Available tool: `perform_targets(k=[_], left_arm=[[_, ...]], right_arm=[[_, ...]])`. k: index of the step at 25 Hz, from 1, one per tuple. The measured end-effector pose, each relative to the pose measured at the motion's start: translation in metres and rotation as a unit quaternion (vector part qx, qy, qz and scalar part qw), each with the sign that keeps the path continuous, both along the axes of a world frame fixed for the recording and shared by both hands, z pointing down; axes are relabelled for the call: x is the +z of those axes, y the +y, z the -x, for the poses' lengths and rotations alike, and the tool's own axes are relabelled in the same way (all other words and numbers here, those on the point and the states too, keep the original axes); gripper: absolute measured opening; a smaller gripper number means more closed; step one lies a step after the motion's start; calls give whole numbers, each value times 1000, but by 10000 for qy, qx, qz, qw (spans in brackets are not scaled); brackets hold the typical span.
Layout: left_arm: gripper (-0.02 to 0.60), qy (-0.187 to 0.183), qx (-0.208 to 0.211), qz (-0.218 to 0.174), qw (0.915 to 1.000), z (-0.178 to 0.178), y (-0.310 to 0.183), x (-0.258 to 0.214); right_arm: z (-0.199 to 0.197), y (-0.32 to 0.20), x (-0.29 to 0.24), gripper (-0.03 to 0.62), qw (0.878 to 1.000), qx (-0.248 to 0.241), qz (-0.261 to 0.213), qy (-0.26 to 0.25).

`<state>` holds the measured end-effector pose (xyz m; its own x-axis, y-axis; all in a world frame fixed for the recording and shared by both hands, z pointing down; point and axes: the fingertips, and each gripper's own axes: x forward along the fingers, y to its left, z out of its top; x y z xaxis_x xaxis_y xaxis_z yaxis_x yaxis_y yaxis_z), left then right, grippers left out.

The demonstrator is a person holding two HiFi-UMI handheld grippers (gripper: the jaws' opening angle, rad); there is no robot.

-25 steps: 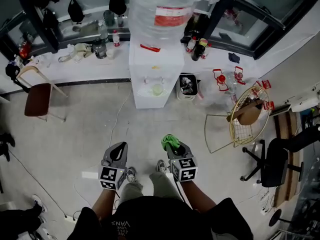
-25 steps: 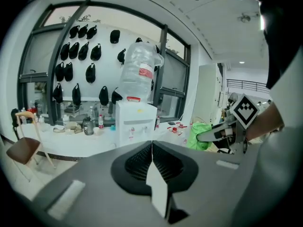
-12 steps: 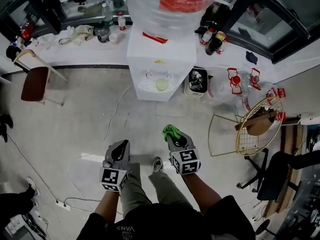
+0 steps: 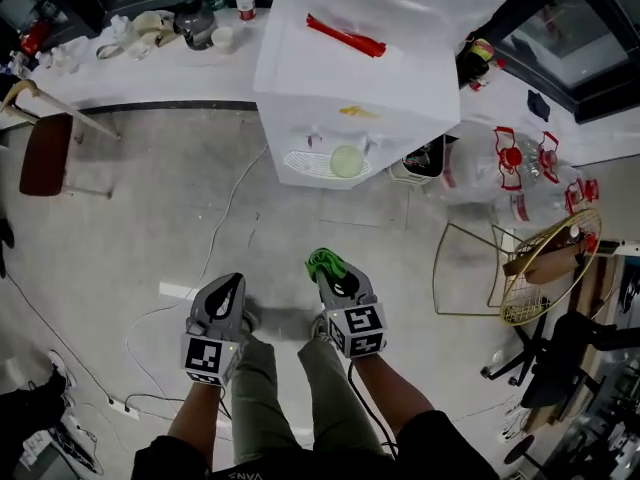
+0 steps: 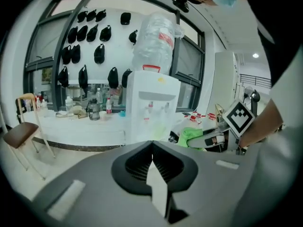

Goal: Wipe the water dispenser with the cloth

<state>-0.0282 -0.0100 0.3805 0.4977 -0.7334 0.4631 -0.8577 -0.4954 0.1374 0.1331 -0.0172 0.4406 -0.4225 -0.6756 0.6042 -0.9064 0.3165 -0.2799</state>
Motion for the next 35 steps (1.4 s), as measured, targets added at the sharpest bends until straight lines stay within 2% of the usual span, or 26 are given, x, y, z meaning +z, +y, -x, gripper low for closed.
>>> perform_targets(k=[6,12,17,21,25,30,35], left_arm=[[2,238,14,-40,9997,-2,-37,53],[2,203,229,-185,9994,-2,-60,101],[2,252,298,-392,9985,4,-79,138],[2,232,344,-506,9979,9,-88,167],[2,229,377,-590,9973,13,-97,195],[2,55,422,-888,9951,11,-105,213],[3,271,360,-930,9946,4,-115,205]], right_arm=[[18,-35,76,94,9998,32,-59,164],[34,-61,129,94,9995,91,-179,248],[44,-88,164,94,9980,140,-519,327],[54,-115,183,94,9928,-35,-1034,607],[65,-146,195,94,9863,-100,-1530,614],[67,-168,216,94,9812,-247,-1808,628],[72,-176,215,94,9774,-322,-2018,533]])
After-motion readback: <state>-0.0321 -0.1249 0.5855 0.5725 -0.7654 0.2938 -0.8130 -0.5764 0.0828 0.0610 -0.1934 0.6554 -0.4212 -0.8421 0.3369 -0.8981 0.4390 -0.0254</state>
